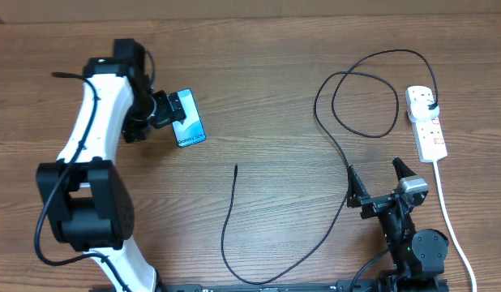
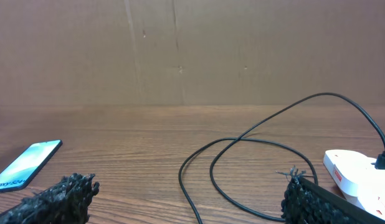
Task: Plug charger to phone and switch on socket
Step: 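Move the left gripper forward over the Galaxy phone, then lower the left gripper onto the phone and align with its sides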
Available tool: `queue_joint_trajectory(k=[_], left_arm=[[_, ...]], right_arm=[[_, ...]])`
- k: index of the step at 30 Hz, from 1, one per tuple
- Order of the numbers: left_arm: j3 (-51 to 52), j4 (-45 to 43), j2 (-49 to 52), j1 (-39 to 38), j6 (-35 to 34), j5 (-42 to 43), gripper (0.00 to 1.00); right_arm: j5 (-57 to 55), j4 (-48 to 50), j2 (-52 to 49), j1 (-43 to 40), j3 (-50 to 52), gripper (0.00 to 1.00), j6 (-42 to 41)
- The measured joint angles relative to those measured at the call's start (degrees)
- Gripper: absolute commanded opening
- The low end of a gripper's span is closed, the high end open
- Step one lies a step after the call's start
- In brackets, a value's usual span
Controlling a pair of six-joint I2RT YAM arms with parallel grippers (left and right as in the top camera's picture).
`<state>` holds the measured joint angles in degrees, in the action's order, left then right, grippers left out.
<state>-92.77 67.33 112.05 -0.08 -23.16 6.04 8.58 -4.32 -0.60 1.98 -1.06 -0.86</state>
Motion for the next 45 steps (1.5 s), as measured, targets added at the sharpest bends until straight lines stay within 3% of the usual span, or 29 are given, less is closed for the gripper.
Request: queue_joint_trajectory(k=[9, 18, 28, 37, 45], left_arm=[[-5.1, -1.7, 1.4, -9.2, -8.8, -8.4, 1.00], [-5.6, -5.9, 1.5, -9.0, -15.9, -9.1, 1.00], [-7.8, -3.6, 3.1, -8.6, -14.7, -7.3, 1.00], [-29.0, 12.5, 16.8, -7.1, -10.5, -6.3, 1.00], [-32.5, 10.2, 23.3, -7.0, -8.3, -6.3, 1.00]], right_arm=[[0.0, 0.0, 0.0, 0.0, 0.0, 1.00, 0.0], [0.0, 0.0, 0.0, 0.0, 0.0, 1.00, 0.0], [0.0, 0.0, 0.0, 0.0, 0.0, 1.00, 0.0], [0.0, 0.0, 0.0, 0.0, 0.0, 1.00, 0.0], [0.0, 0.0, 0.0, 0.0, 0.0, 1.00, 0.0]])
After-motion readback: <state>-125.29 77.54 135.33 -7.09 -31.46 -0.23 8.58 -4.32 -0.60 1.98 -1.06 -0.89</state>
